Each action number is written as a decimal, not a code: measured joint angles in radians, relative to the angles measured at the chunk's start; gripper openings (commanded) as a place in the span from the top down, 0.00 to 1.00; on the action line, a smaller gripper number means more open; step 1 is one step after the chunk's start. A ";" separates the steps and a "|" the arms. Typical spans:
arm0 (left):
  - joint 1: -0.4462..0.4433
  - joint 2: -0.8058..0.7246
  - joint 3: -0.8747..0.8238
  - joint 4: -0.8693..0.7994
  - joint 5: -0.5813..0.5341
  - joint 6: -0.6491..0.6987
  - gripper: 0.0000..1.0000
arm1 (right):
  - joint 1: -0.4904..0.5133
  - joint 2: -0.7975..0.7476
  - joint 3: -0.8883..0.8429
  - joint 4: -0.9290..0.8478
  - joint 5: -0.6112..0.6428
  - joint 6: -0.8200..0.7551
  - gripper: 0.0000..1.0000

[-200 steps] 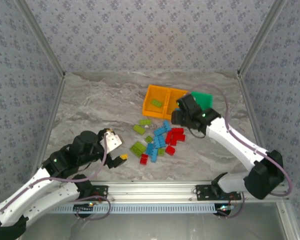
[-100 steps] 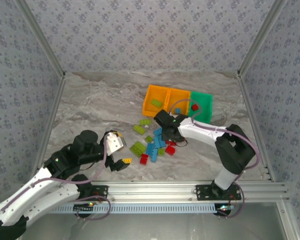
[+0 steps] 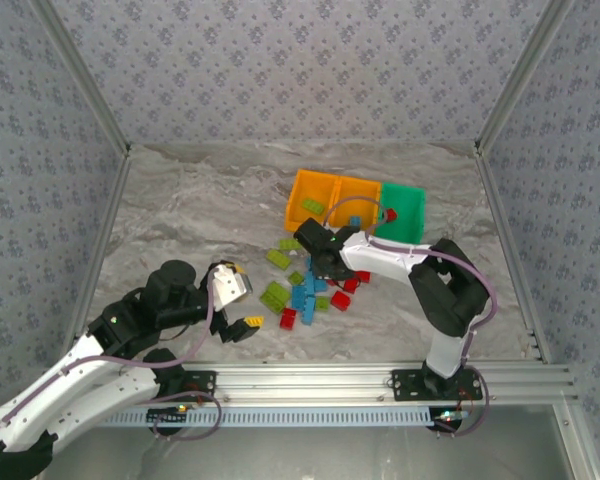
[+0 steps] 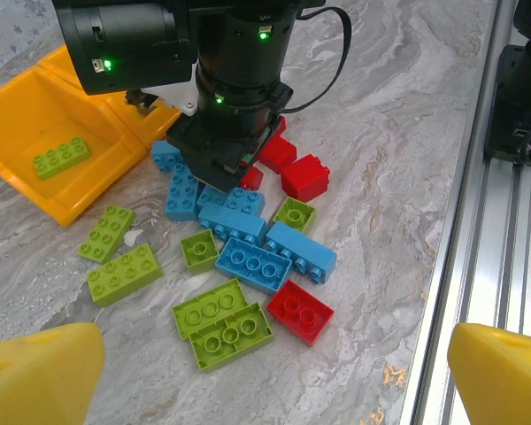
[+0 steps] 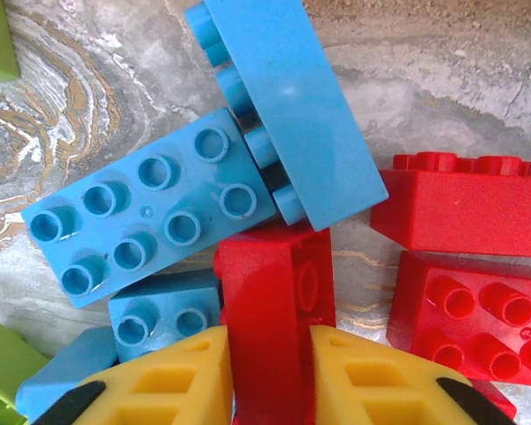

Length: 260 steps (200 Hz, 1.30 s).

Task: Sort the legos into containers by color

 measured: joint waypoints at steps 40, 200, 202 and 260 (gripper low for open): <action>0.000 0.000 0.000 0.000 0.000 0.000 0.01 | 0.000 -0.060 -0.025 -0.003 0.007 -0.004 0.76; 0.000 -0.004 0.000 0.002 -0.038 -0.013 0.01 | -0.621 -0.029 0.187 0.071 -0.077 -0.364 0.61; 0.000 -0.004 -0.001 0.003 -0.040 -0.017 0.01 | -0.623 -0.021 0.193 0.072 -0.077 -0.361 0.60; 0.066 0.017 -0.004 0.062 -0.093 -0.174 0.01 | -0.640 -0.075 0.239 0.021 -0.122 -0.374 0.54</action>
